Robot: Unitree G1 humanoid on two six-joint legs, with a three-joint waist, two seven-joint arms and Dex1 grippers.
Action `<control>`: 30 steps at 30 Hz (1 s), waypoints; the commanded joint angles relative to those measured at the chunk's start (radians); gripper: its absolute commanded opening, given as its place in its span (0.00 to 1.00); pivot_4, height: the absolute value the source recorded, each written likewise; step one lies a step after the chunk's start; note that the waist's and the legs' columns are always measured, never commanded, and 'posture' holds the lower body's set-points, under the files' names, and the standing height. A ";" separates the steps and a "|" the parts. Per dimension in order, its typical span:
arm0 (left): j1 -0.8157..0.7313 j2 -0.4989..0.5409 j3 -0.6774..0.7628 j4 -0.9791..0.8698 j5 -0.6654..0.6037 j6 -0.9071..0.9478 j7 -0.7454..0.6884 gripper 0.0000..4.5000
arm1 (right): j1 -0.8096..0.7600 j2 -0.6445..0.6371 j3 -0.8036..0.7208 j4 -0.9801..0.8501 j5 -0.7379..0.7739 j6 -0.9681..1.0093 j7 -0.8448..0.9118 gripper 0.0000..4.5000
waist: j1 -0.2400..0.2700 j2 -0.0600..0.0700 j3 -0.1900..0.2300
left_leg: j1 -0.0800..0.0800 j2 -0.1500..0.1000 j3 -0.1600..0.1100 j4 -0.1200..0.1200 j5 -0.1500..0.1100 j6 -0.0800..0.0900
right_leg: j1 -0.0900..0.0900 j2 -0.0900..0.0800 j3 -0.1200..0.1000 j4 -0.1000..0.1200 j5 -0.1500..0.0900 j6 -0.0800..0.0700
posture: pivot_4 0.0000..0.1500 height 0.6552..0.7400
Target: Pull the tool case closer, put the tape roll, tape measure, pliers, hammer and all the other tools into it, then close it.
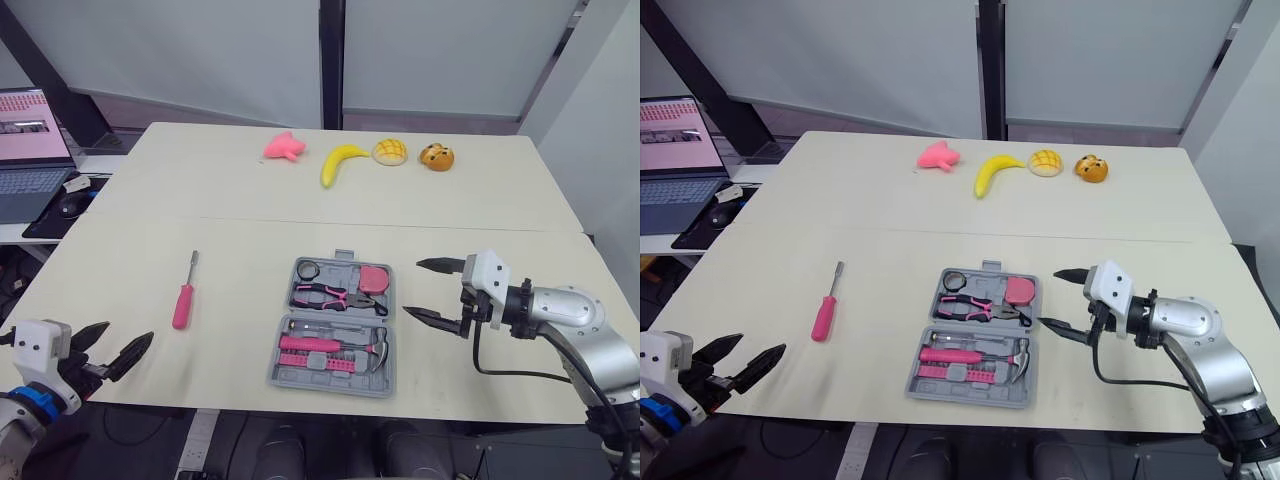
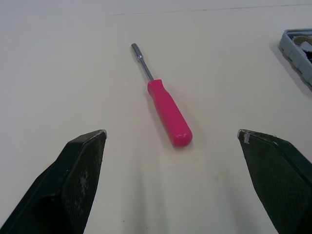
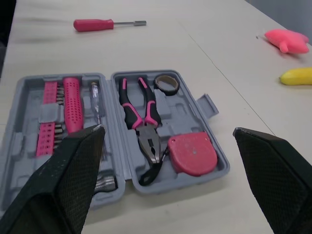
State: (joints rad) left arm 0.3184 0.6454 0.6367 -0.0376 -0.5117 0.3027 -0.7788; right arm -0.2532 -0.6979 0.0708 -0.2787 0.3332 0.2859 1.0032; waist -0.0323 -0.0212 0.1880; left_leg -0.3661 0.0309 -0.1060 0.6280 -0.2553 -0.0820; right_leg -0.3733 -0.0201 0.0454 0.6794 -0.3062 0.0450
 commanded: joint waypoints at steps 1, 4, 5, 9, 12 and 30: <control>-0.028 -0.025 0.029 -0.033 -0.012 0.023 0.089 1.00 | -0.070 0.017 0.016 -0.050 0.040 0.035 0.015 1.00 | 0.000 0.000 0.000 | 0.000 0.000 0.000 0.000 0.000 0.000 | 0.000 0.000 0.000 0.000 0.000 0.000 | 1.00 1.00; -0.053 -0.050 0.032 -0.044 -0.021 0.051 0.147 1.00 | -0.112 0.029 0.033 -0.059 0.053 0.065 0.021 1.00 | 0.000 0.000 0.000 | 0.000 0.000 -0.001 0.000 0.000 0.000 | 0.000 0.000 -0.001 0.000 0.000 0.000 | 1.00 1.00; -0.060 -0.057 0.032 -0.047 -0.024 0.062 0.165 1.00 | -0.120 0.030 0.038 -0.062 0.054 0.072 0.024 1.00 | 0.000 0.000 0.000 | 0.000 0.000 -0.001 0.000 0.000 0.000 | 0.000 0.000 -0.001 0.000 0.001 -0.002 | 1.00 1.00; -0.119 -0.077 0.016 -0.039 -0.019 0.102 0.248 1.00 | -0.138 0.033 0.060 -0.070 0.050 0.087 0.029 1.00 | 0.002 0.000 0.000 | -0.001 0.000 -0.001 0.000 0.000 0.000 | 0.000 0.000 -0.001 0.000 0.002 -0.003 | 1.00 1.00; -0.181 -0.079 -0.023 -0.019 -0.001 0.114 0.282 1.00 | -0.141 0.036 0.073 -0.079 0.047 0.096 0.020 1.00 | 0.002 0.000 0.000 | -0.001 0.000 -0.001 0.000 0.000 0.000 | 0.000 0.000 -0.001 0.000 0.002 -0.003 | 1.00 1.00; -0.552 -0.125 -0.283 0.325 0.163 0.218 0.441 1.00 | -0.139 0.021 0.091 -0.112 0.034 0.141 0.009 1.00 | 0.000 -0.001 0.000 | -0.001 -0.001 -0.001 0.000 0.000 0.000 | -0.001 0.000 -0.002 0.000 0.003 -0.003 | 1.00 1.00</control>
State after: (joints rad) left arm -0.2225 0.5195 0.3578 0.2900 -0.3660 0.5198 -0.3522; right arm -0.3812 -0.6655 0.1772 -0.3515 0.3662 0.4269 1.0175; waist -0.0324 -0.0218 0.1882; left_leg -0.3675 0.0300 -0.1073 0.6278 -0.2554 -0.0823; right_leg -0.3743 -0.0202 0.0437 0.6795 -0.3036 0.0417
